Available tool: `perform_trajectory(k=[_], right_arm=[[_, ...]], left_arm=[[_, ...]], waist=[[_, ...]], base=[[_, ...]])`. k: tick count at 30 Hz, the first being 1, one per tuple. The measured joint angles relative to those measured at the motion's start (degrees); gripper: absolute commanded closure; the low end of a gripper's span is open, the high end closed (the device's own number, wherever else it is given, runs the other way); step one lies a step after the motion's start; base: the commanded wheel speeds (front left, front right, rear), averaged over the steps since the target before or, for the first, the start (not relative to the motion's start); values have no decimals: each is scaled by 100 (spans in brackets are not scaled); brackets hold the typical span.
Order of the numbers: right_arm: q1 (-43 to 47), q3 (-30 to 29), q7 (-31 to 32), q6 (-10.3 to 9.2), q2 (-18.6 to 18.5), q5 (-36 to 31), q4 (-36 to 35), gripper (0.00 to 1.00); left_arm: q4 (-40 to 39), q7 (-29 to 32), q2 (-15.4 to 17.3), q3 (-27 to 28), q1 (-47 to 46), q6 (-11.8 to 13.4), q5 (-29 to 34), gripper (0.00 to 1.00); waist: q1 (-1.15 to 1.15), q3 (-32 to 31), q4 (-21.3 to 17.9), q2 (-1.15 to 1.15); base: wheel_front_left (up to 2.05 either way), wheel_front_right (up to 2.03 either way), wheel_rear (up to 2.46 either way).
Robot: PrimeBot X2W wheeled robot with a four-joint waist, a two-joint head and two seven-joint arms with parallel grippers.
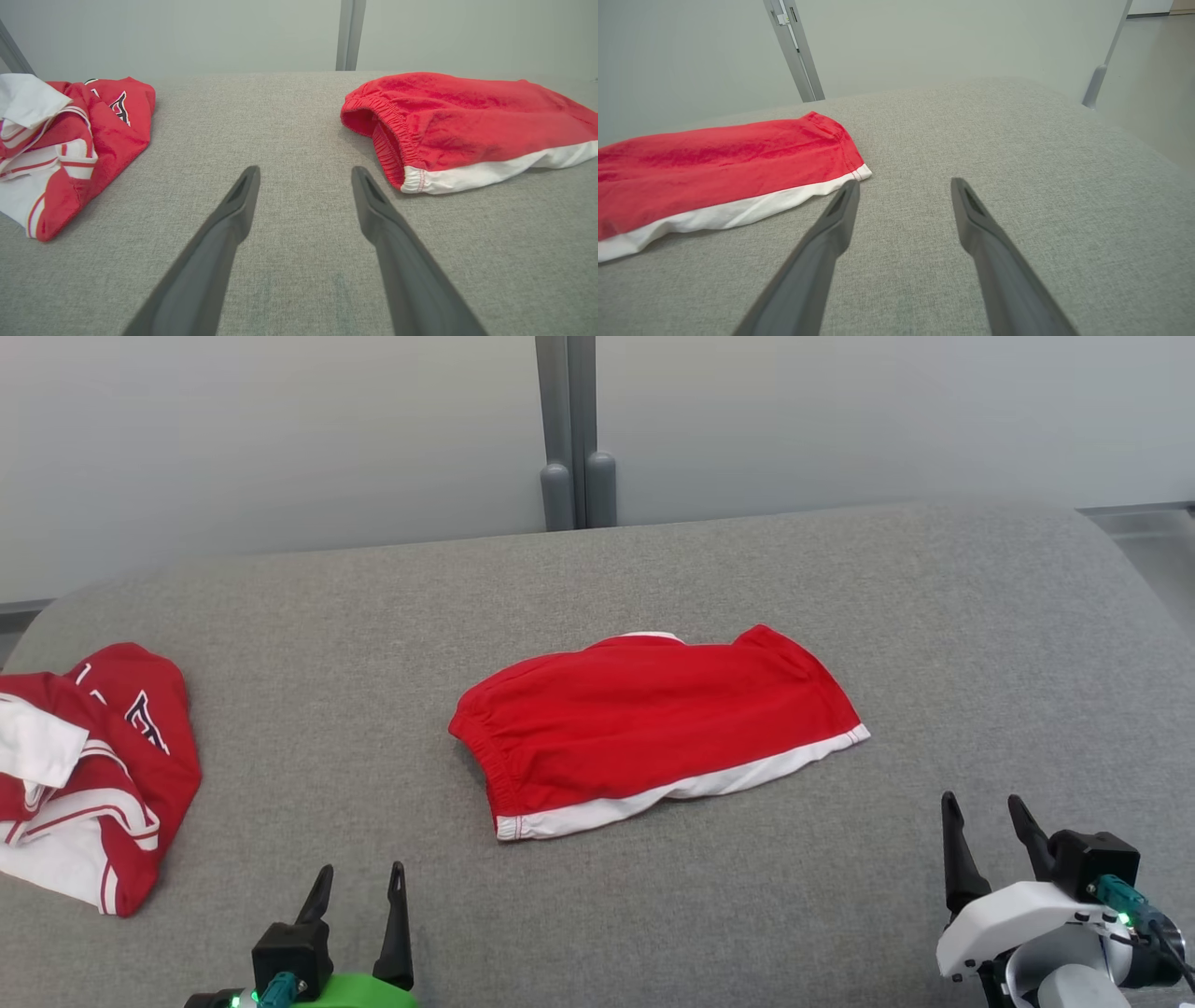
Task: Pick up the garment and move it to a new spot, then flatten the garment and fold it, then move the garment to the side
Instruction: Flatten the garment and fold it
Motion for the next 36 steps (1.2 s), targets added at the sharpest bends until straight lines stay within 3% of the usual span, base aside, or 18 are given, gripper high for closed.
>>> perform_trajectory(k=[20,36], right_arm=[[42,187,0,1,7,11,-176,0],[-638,490,0,0,8,-101,-269,0]], left_arm=[[-129,0,0,-269,7,-19,-10,0],[180,0,-1,-990,-895,-282,-533,0]], waist=[[0,108,-27,0],[0,941,-67,0]], base=[[0,0,0],[0,0,0]])
